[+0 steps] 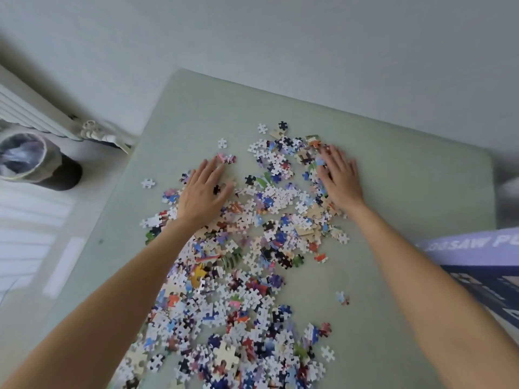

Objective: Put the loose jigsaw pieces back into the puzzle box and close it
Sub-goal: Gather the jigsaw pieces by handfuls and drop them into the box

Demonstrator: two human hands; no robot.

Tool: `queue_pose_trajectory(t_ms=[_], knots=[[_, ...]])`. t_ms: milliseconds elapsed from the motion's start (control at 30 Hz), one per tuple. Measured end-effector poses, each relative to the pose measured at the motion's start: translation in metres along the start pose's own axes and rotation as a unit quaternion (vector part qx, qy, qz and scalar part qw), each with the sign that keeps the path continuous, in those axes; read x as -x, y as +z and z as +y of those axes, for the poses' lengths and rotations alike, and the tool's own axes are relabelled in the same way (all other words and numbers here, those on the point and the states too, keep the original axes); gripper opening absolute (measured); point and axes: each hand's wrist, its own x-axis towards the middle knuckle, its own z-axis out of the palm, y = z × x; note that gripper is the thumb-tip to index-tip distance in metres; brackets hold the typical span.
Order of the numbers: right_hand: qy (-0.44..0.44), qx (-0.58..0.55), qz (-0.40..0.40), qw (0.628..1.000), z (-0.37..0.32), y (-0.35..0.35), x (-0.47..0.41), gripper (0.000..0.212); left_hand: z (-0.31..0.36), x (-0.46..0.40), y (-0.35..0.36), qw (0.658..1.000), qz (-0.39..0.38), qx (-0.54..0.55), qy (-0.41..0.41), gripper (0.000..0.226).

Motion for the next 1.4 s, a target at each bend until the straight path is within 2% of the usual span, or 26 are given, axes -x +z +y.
queue_pose_trajectory(t_ms=[100,200,300,367,433,500,600,667,733,800,1033,1167,1267,1400], knots=[[-0.084,0.006,-0.042,0.996,-0.025,0.016,0.047,0.066,0.006,0.013,0.002,0.999,-0.025,0.016,0.043,0.075],[-0.156,-0.015,-0.078,0.985,-0.054,0.030,0.101,0.071,0.010,0.033,0.003,0.995,-0.043,0.058,0.074,0.072],[-0.199,-0.121,-0.114,0.966,-0.075,0.035,0.139,0.057,0.018,0.054,-0.003,0.987,-0.047,0.108,0.107,0.059],[-0.180,-0.188,-0.084,0.962,-0.081,0.027,0.140,0.048,0.021,0.058,-0.011,0.985,-0.022,0.128,0.114,0.046],[-0.161,-0.201,0.008,0.966,-0.082,0.013,0.121,0.041,0.022,0.050,-0.019,0.982,0.005,0.153,0.111,0.030],[-0.134,-0.190,0.065,0.971,-0.079,-0.002,0.089,0.039,0.022,0.033,-0.025,0.980,0.031,0.152,0.127,0.026],[-0.069,-0.120,0.078,0.987,-0.062,-0.007,0.035,0.044,0.022,-0.006,-0.028,0.979,0.084,0.116,0.143,0.027],[0.002,-0.079,0.067,0.995,-0.047,0.000,0.002,0.057,0.019,-0.036,-0.024,0.987,0.099,0.072,0.102,0.037],[0.045,-0.061,0.043,0.996,-0.038,0.006,-0.028,0.063,0.014,-0.061,-0.017,0.995,0.070,0.051,0.039,0.054],[0.021,-0.032,0.022,0.999,-0.038,0.008,-0.054,0.062,0.010,-0.077,-0.007,0.998,0.037,0.052,0.005,0.064],[-0.146,0.005,-0.052,0.988,-0.073,0.009,-0.101,0.050,0.018,-0.107,0.003,0.998,-0.003,0.023,0.064,0.063],[-0.220,-0.006,-0.064,0.973,-0.074,0.017,-0.066,0.048,0.031,-0.103,0.010,0.990,-0.047,-0.009,0.132,0.059],[-0.223,-0.023,-0.072,0.972,-0.065,0.024,-0.016,0.053,0.033,-0.066,0.018,0.981,-0.070,0.003,0.179,0.068],[-0.205,-0.042,-0.105,0.972,-0.063,0.033,0.064,0.050,0.043,0.002,0.019,0.970,-0.126,0.035,0.205,0.067]])
